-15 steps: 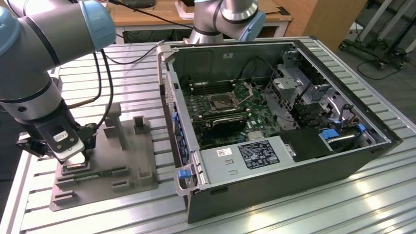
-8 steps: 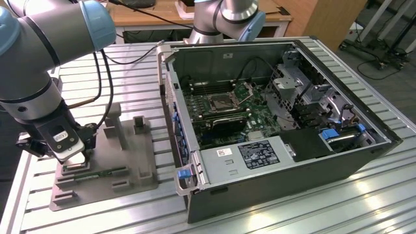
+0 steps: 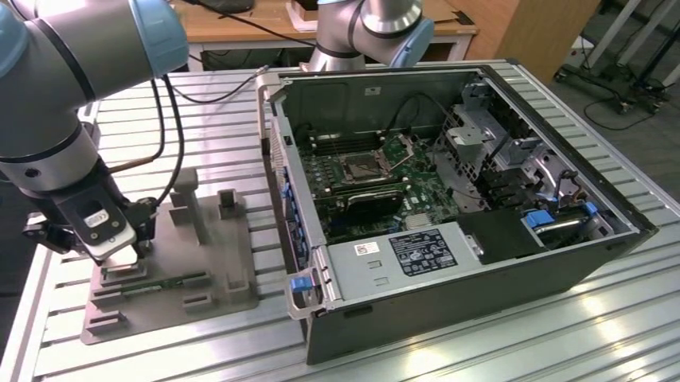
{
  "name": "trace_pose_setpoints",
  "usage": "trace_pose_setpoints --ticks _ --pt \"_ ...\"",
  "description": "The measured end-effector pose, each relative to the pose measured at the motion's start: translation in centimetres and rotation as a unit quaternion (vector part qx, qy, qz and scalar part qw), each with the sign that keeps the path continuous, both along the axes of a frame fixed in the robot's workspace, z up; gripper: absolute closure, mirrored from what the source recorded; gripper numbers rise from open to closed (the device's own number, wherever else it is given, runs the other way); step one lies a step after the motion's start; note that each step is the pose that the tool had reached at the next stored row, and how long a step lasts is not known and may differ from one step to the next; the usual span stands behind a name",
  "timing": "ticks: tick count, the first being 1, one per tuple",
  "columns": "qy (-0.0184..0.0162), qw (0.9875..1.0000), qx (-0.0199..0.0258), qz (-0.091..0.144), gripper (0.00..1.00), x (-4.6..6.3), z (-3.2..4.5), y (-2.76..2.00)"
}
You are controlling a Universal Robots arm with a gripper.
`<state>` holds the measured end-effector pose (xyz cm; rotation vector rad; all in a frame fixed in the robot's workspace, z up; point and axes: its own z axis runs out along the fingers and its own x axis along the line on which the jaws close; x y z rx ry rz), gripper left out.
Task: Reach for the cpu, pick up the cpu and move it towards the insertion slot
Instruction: 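Pick up the cpu and move it towards the insertion slot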
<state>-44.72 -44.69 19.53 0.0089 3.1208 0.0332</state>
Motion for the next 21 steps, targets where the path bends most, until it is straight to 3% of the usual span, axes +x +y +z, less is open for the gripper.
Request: trace_pose_setpoints --ticks 18,21 --pt "0.0003 1.0000 -0.0001 0.000 0.46 0.00 0.26 0.00" --pt "0.0001 1.0000 0.0019 0.000 0.46 0.00 0.57 -0.01"
